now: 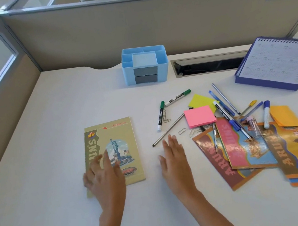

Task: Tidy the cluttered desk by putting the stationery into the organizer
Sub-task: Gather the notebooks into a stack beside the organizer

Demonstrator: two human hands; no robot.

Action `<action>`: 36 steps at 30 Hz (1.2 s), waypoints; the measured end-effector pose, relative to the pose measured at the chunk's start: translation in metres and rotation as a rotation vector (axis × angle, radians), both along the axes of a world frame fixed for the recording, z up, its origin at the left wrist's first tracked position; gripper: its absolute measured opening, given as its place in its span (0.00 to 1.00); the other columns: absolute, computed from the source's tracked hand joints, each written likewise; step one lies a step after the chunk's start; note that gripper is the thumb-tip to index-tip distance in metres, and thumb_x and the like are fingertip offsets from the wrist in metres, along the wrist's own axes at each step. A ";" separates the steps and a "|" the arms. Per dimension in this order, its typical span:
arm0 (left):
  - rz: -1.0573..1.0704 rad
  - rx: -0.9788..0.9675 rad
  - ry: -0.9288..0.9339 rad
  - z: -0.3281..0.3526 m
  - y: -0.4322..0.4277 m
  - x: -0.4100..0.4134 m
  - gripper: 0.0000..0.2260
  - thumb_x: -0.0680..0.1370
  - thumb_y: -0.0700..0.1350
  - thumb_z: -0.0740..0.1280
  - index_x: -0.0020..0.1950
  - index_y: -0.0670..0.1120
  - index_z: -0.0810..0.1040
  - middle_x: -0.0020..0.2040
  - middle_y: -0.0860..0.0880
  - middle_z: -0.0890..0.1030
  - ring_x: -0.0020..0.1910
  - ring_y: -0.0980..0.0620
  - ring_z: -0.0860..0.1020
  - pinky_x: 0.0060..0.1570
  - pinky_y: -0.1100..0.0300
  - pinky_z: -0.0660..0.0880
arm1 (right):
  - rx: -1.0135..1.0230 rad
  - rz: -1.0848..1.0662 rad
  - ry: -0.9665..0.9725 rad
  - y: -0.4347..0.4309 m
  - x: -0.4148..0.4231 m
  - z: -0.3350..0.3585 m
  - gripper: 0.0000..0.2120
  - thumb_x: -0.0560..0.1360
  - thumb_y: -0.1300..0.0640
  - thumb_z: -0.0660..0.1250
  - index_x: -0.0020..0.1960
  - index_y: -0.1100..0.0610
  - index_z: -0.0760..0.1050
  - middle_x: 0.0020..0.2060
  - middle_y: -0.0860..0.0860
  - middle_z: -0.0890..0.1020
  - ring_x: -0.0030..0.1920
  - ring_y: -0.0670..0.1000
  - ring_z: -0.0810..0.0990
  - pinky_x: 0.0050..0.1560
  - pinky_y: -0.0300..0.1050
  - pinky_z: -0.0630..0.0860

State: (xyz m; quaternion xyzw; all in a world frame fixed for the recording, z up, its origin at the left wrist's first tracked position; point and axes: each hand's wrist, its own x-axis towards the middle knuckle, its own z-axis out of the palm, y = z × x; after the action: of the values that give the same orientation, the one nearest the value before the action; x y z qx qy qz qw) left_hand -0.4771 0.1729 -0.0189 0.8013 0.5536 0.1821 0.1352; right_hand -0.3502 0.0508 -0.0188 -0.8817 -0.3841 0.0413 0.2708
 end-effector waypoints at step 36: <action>-0.350 -0.225 0.176 0.004 -0.182 0.098 0.20 0.79 0.51 0.63 0.71 0.53 0.68 0.60 0.51 0.75 0.56 0.48 0.77 0.69 0.50 0.61 | -0.091 -0.776 0.462 -0.170 0.052 0.011 0.27 0.66 0.48 0.78 0.59 0.59 0.73 0.50 0.58 0.78 0.54 0.61 0.74 0.51 0.51 0.72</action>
State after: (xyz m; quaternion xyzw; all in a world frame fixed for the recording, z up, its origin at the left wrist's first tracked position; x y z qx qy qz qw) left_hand -0.3791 -0.0087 -0.0153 0.8780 0.4324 0.0223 0.2042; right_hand -0.2982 -0.1188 -0.0078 -0.9391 0.0478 0.1495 0.3057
